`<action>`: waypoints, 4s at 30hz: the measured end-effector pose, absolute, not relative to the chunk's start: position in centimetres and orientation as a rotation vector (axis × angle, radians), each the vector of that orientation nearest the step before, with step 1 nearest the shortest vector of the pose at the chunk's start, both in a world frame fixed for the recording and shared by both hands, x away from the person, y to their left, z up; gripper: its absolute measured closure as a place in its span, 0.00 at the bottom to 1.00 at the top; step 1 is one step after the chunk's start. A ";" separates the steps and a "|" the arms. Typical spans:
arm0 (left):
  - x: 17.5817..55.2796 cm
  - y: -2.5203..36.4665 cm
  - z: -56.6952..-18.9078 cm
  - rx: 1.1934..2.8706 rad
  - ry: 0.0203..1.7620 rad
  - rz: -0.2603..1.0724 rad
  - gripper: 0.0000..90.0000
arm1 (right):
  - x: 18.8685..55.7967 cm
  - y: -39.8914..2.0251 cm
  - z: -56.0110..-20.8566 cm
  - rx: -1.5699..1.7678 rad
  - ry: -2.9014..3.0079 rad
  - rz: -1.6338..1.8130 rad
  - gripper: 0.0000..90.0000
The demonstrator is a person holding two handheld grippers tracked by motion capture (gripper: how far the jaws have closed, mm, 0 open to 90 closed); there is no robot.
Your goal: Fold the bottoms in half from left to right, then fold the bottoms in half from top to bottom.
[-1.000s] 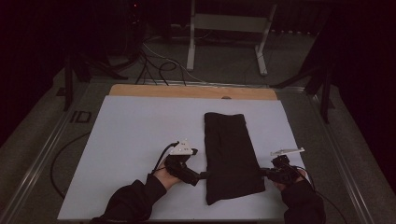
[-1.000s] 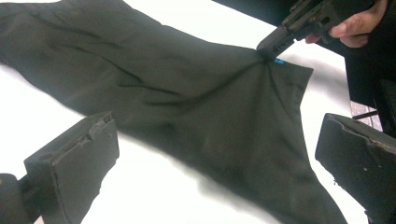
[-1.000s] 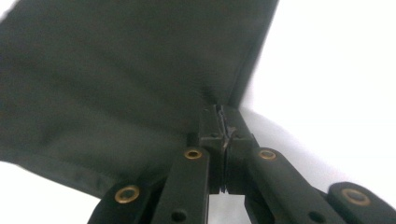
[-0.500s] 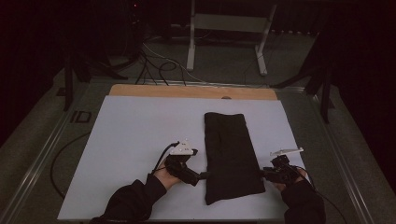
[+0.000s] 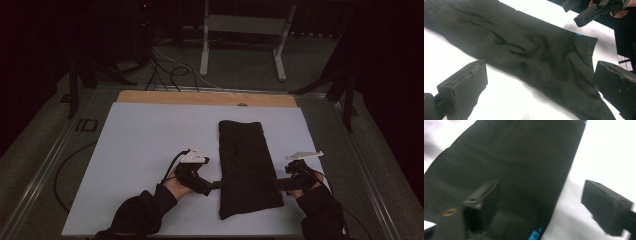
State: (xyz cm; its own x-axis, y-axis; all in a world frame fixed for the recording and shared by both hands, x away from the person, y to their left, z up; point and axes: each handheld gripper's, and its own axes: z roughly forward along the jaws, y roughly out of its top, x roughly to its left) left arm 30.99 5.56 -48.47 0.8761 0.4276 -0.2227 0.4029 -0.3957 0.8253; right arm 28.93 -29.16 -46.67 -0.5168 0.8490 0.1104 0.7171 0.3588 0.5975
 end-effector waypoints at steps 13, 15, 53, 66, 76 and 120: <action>32.1 5.7 -47.9 2.047 0.609 0.051 0.00 | 30.2 -28.4 -45.4 1.349 2.298 0.903 0.10; 32.3 5.8 -47.8 2.053 0.609 0.057 0.00 | 30.4 -28.4 -45.4 1.354 2.290 0.908 0.10; 38.0 5.4 -47.8 2.075 0.747 0.028 0.00 | 38.1 -27.4 -44.9 1.210 2.227 1.024 0.10; 40.6 4.4 -48.0 2.065 0.821 0.068 0.00 | 40.6 -27.6 -45.4 1.215 2.217 1.012 0.10; 43.0 3.8 -49.0 2.069 0.892 0.056 0.00 | 42.2 -27.9 -46.0 1.256 2.208 1.017 0.10; 46.7 1.0 -52.1 2.078 1.091 0.037 0.54 | 47.1 -27.4 -51.4 1.466 2.238 0.801 0.32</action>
